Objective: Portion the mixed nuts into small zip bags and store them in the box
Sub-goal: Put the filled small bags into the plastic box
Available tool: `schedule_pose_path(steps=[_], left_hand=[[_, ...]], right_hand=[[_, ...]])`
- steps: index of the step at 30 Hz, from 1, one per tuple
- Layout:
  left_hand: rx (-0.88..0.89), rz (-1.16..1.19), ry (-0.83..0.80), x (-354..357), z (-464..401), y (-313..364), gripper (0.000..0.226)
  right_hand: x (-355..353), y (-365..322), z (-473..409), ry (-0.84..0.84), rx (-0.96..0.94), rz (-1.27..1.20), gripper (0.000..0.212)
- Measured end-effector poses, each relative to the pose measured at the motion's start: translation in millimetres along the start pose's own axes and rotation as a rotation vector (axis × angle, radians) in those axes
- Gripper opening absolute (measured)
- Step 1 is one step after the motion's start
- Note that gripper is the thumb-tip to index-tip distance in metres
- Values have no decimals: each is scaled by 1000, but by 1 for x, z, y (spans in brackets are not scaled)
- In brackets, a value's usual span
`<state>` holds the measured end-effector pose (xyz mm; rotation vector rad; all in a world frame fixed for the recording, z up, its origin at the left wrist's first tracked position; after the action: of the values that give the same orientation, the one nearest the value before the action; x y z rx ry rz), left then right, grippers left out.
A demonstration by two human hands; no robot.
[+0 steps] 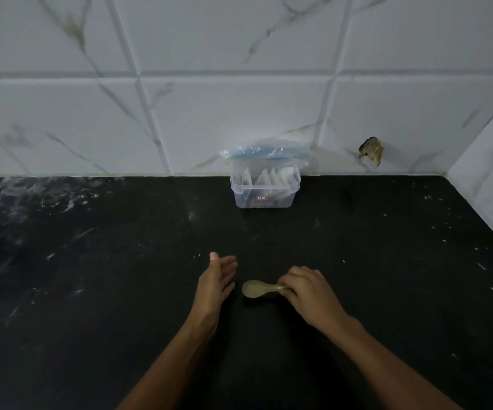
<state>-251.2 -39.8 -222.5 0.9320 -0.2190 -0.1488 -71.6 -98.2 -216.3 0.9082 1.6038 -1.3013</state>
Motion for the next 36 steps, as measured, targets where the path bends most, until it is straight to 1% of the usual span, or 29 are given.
schedule_pose_path(steps=[6,10,14,18,25,31,34,36], left_hand=[[65,-12,16,10,-40,46,61],[91,-20,32,14,-67,71,62],[97,-13,43,16,-92,85,63],[61,-2,57,18,-113,86,62],[17,11,68,18,-134,81,61],[5,4,51,20,-135,75,62],[8,0,42,19,-132,73,61],[30,-10,43,18,-127,74,59]], right_hand=[[-25,38,-71,143,51,5,13],[-33,60,-109,186,78,12,12],[-27,80,-138,186,98,16,11],[-11,95,-154,160,107,1,10],[11,106,-164,128,99,-36,11],[16,110,-165,159,107,-19,10],[18,110,-163,139,146,13,17],[19,110,-160,116,174,35,29]])
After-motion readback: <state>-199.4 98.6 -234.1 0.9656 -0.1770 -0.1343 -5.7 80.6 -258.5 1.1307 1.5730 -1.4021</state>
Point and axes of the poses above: each hand's wrist, its own z-axis away from the middle knuckle, its own x-axis out of the palm, y = z × x, the point moved 6 cm from there along -z, towards the middle knuckle, and after that the axes turned 9 degrees about -x, right-handed, at the moved point
